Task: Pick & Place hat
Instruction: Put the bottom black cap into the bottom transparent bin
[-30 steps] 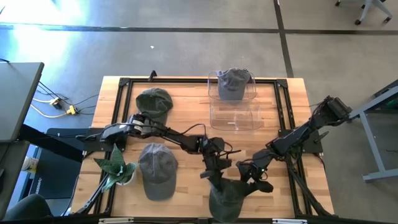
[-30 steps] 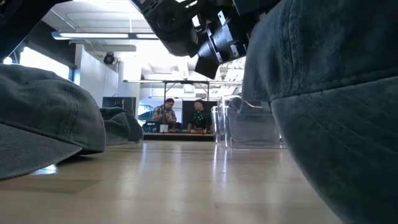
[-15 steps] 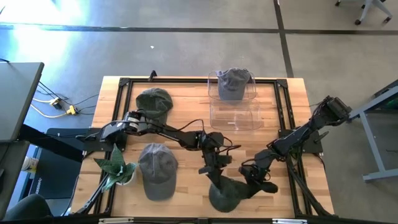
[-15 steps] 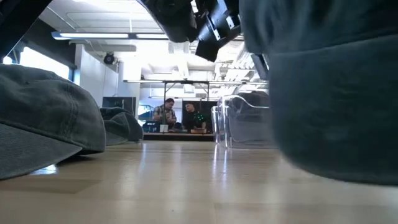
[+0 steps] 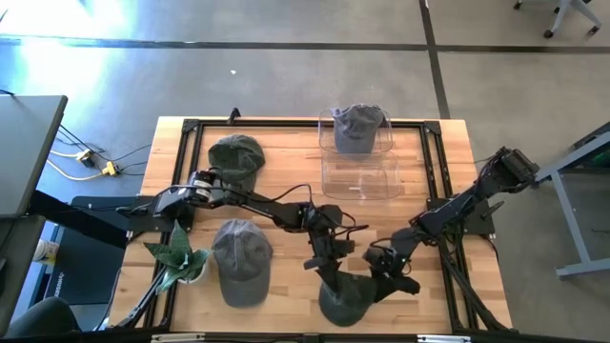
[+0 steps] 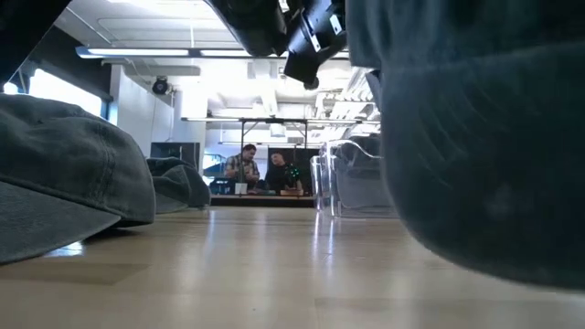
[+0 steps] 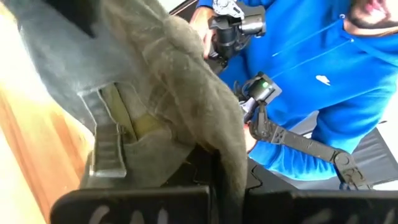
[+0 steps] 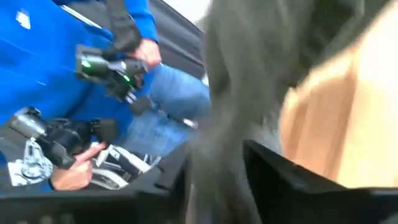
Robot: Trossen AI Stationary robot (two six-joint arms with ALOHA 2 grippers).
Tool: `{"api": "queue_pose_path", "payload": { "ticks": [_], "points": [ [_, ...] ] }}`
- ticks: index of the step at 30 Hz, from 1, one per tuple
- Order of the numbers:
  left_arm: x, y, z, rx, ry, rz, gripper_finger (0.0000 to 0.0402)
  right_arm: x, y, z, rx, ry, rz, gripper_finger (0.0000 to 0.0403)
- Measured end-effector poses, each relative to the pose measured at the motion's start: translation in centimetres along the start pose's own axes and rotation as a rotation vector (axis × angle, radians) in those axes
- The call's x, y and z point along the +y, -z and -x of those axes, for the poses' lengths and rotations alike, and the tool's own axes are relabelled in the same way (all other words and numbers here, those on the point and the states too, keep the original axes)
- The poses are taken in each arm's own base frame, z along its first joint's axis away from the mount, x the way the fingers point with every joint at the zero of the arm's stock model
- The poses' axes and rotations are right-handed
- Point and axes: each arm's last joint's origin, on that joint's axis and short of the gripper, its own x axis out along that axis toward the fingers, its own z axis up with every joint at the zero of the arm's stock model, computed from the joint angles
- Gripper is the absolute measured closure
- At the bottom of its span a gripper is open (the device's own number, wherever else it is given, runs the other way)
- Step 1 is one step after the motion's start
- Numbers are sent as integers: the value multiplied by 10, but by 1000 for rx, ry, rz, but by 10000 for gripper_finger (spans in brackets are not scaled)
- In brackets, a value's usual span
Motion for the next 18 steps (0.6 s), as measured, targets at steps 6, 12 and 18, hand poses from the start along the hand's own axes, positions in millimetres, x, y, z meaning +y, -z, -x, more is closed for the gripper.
{"api": "queue_pose_path", "payload": {
  "ticks": [6,12,18],
  "points": [
    [0,0,0,-7,-8,2,401,6,-14,4,-135,-63,55,205],
    [1,-1,0,-29,-26,6,401,4,-17,4,-196,-11,31,215],
    [1,-2,0,-42,-32,32,401,4,-17,5,-202,-15,-10,304]
  ]
}}
